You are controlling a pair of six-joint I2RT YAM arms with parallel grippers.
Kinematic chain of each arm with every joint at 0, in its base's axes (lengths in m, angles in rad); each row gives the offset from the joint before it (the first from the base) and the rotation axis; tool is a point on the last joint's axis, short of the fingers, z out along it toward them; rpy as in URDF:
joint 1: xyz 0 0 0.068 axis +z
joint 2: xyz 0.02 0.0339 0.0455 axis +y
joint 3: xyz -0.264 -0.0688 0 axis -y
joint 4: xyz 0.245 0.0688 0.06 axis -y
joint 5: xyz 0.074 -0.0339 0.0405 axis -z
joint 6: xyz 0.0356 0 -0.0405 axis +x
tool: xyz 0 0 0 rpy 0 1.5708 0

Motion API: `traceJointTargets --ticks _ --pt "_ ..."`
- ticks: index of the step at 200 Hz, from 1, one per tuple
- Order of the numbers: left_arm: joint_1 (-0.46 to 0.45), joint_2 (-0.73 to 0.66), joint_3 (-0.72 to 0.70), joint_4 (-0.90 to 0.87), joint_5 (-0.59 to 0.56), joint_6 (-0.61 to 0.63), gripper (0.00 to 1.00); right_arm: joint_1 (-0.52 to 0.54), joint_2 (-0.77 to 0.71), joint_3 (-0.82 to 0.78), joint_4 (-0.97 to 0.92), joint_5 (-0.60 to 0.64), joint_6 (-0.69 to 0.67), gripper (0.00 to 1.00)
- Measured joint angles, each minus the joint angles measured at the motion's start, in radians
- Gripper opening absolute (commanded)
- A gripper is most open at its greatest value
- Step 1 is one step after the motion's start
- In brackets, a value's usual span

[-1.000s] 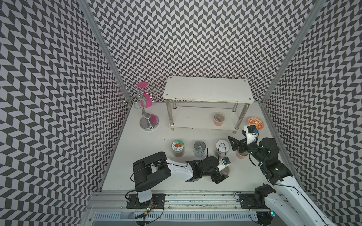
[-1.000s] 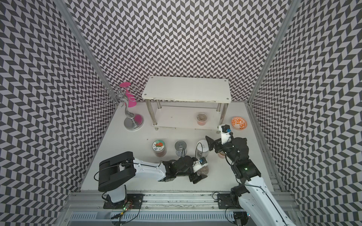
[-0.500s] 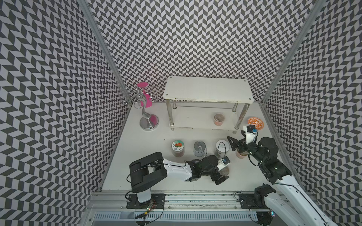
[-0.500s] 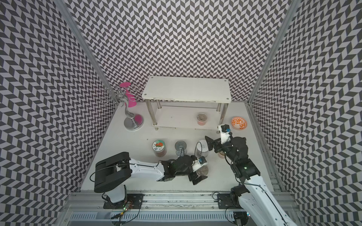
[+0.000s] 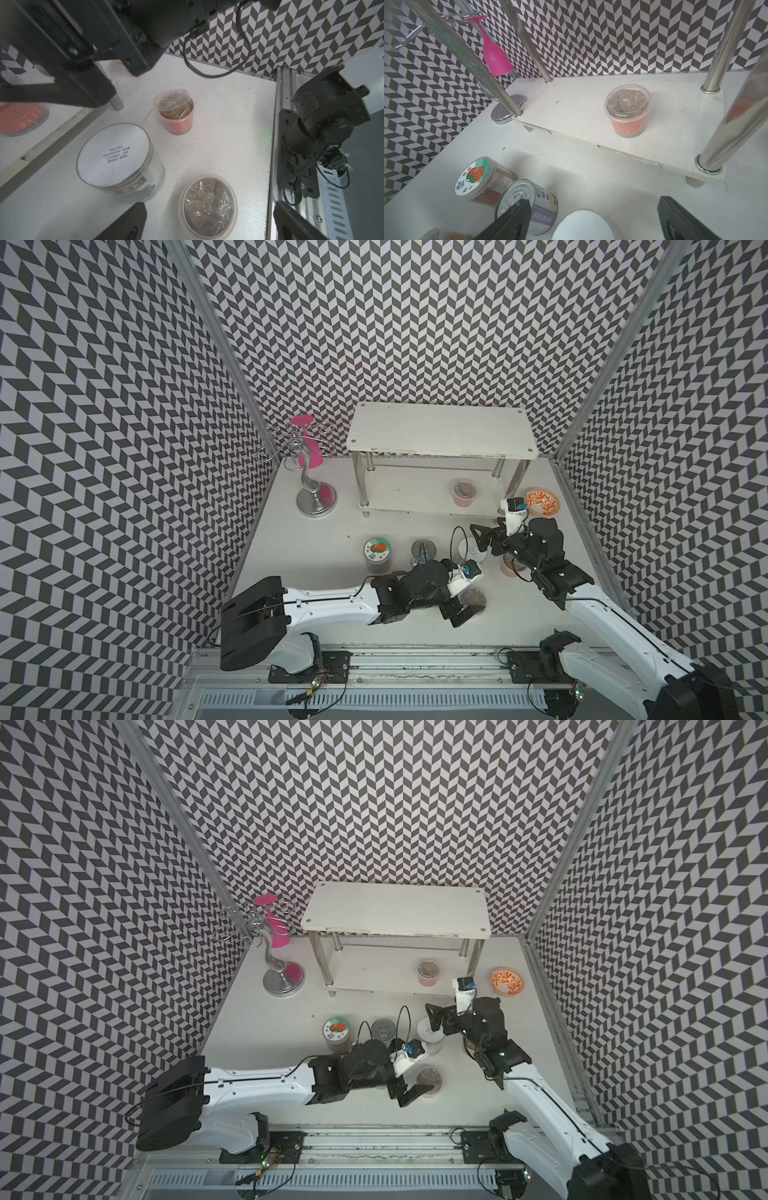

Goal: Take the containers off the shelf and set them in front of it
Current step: 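Place the container at the center of the board, then pick up a container from the shelf.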

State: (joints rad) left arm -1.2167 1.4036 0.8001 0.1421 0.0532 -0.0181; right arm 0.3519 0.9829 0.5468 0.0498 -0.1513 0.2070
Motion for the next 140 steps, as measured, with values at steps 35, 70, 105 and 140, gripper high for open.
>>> traceJointTargets --ticks 35,70,105,140 --pt "0.057 -0.074 -0.015 -0.042 0.001 -0.006 1.00 0.013 0.139 0.056 0.046 0.070 0.064 1.00" --pt "0.130 -0.109 -0.042 -0.064 0.005 -0.020 1.00 0.013 0.275 0.130 0.111 0.112 0.090 1.00" --pt "0.174 -0.143 -0.058 -0.085 0.004 -0.026 1.00 0.013 0.415 0.212 0.160 0.138 0.082 1.00" --pt "0.186 -0.175 -0.071 -0.089 0.001 -0.029 1.00 0.013 0.533 0.291 0.176 0.177 0.058 1.00"
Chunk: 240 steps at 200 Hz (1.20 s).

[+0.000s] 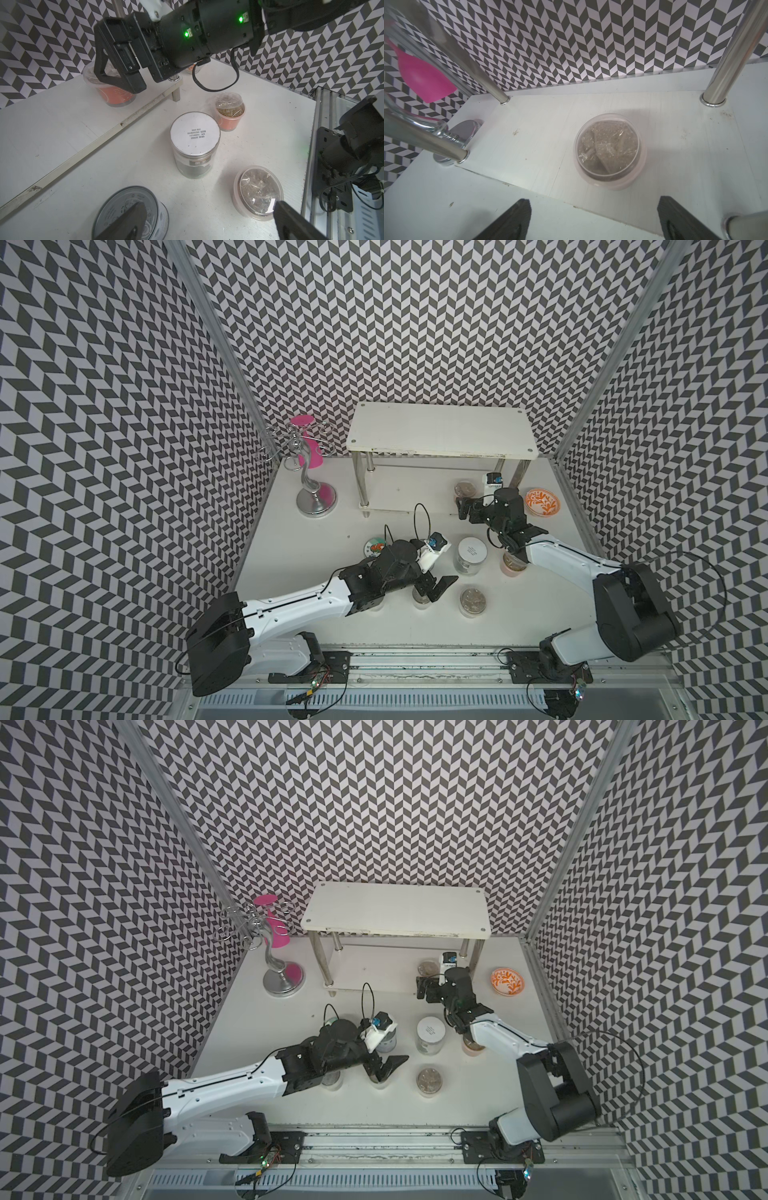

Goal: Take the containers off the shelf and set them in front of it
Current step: 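Pick up a container from the shelf.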

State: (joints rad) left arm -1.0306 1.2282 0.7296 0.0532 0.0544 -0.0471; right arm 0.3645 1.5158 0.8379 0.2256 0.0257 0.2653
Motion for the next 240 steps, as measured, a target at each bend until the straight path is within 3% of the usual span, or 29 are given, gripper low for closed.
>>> traceJointTargets --ticks 119,192,240 --pt "0.026 0.000 -0.015 -0.025 -0.008 -0.007 1.00 0.000 0.243 0.199 -0.004 0.090 -0.108 1.00" --pt "0.032 0.000 -0.015 -0.026 -0.009 -0.007 1.00 0.000 0.254 0.216 -0.008 0.092 -0.168 0.85" --pt "0.036 0.000 -0.015 -0.029 -0.009 -0.006 1.00 0.000 0.254 0.216 -0.005 0.083 -0.192 0.80"
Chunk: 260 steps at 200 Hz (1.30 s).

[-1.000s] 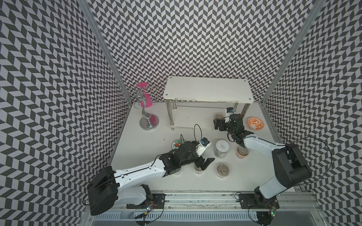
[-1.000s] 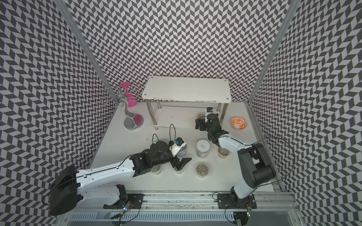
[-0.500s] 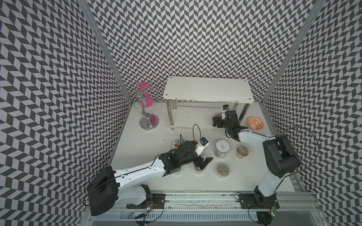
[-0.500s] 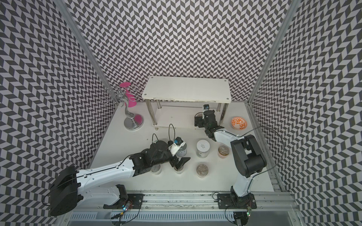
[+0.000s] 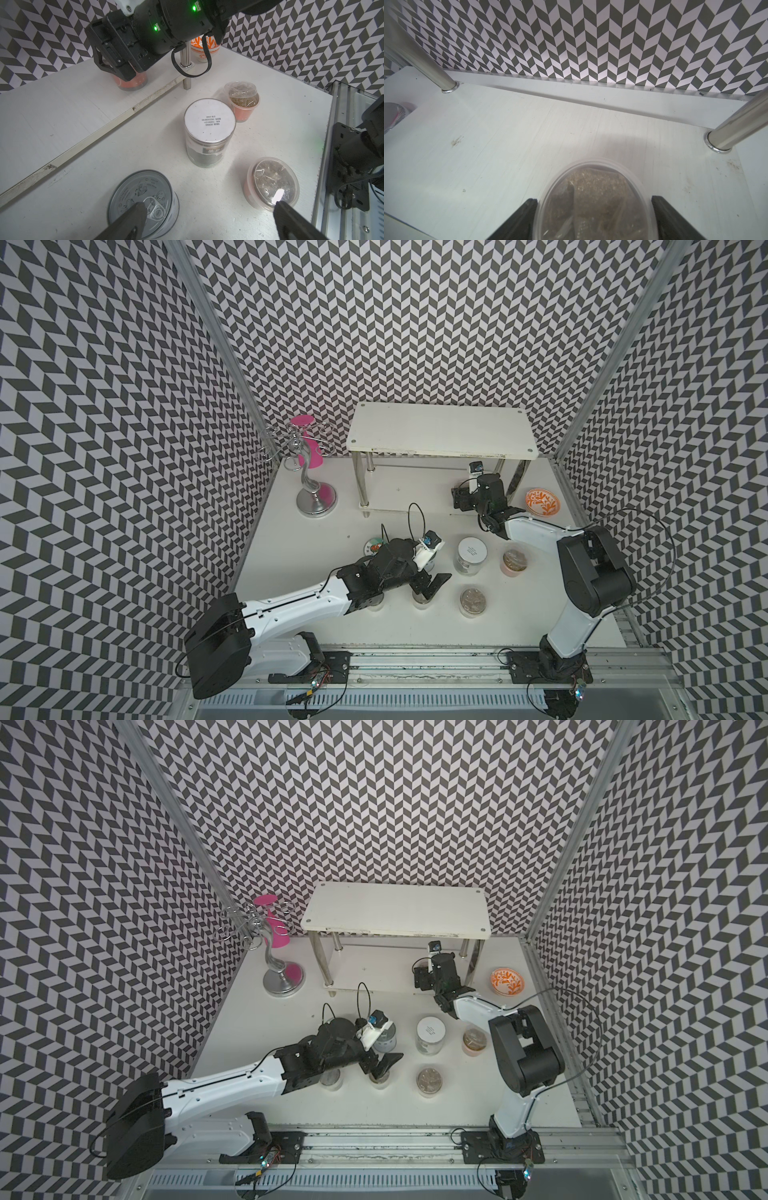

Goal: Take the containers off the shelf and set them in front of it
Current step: 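Pick up a container from the shelf, then place the container at the center of the board.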

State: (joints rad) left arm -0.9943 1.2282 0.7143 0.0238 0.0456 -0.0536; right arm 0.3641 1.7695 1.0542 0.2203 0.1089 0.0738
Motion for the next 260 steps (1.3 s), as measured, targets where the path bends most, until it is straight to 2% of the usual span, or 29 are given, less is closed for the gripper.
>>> traceJointTargets --ticks 58,110,144,216,260 --pt "0.004 0.000 0.000 -0.003 0.000 0.000 1.00 0.000 -0.070 -0.056 -0.016 -0.053 -0.027 0.78" --pt "0.021 0.000 0.000 -0.004 0.002 0.000 1.00 0.015 -0.344 -0.196 -0.101 -0.117 -0.030 0.77" --pt "0.036 0.000 0.000 -0.004 0.012 -0.003 1.00 0.030 -0.554 -0.294 -0.220 -0.125 -0.009 0.77" --pt "0.053 0.000 0.000 -0.003 0.032 -0.023 1.00 0.048 -0.947 -0.380 -0.626 -0.063 0.190 0.73" --pt "0.060 -0.016 -0.023 0.013 0.038 -0.035 1.00 0.107 -1.019 -0.393 -0.805 0.056 0.340 0.71"
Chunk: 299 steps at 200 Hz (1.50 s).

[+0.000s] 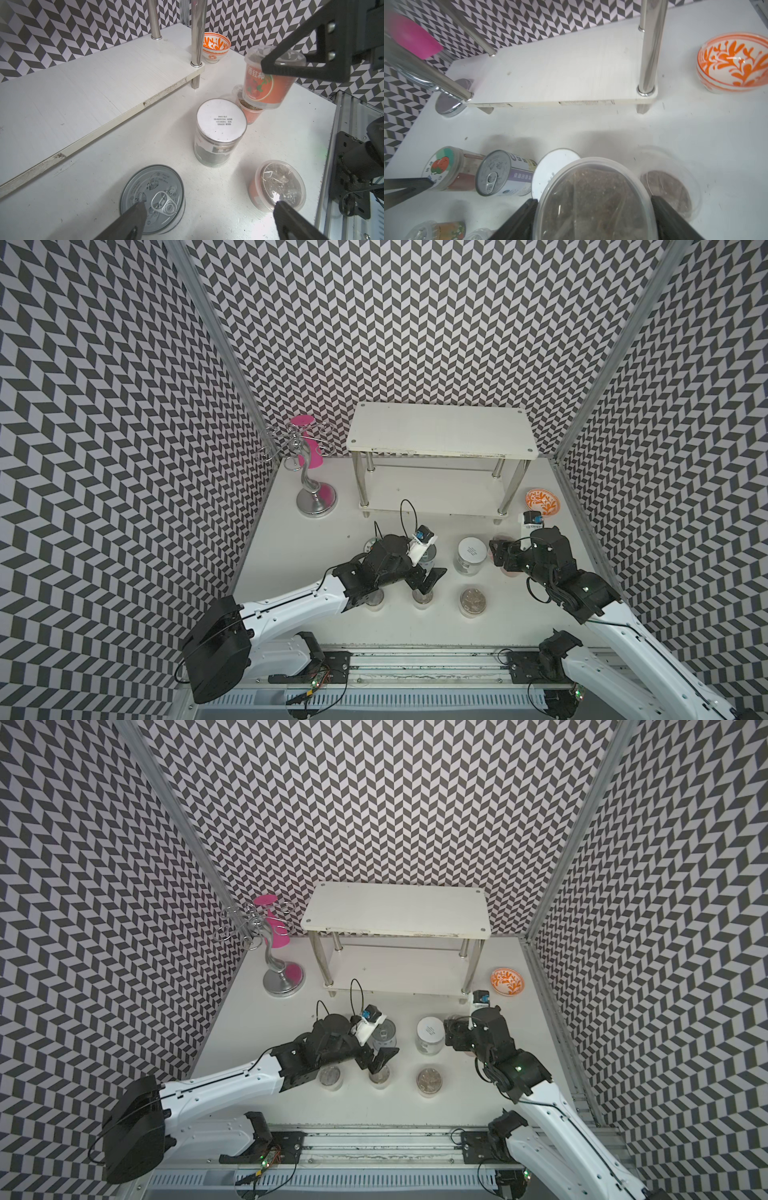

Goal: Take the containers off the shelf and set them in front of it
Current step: Place the container at the center of the board.

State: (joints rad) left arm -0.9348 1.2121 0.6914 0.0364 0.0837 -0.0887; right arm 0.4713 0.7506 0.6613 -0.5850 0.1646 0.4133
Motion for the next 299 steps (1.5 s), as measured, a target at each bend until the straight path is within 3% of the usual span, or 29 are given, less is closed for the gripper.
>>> traceJointTargets --ticks 124,199,271,299 --pt "0.027 -0.029 -0.026 0.010 0.008 -0.015 1.00 0.424 0.010 -0.005 -0.311 0.404 0.583 0.70" --pt "0.066 -0.010 -0.021 -0.001 0.027 -0.043 1.00 0.529 0.115 0.002 -0.546 0.531 0.952 0.70" --pt "0.076 -0.073 -0.016 -0.076 0.002 -0.024 1.00 0.534 0.156 -0.093 -0.541 0.489 1.188 0.72" --pt "0.081 -0.111 -0.025 -0.088 -0.008 -0.014 1.00 0.534 0.235 -0.094 -0.539 0.494 1.260 0.75"
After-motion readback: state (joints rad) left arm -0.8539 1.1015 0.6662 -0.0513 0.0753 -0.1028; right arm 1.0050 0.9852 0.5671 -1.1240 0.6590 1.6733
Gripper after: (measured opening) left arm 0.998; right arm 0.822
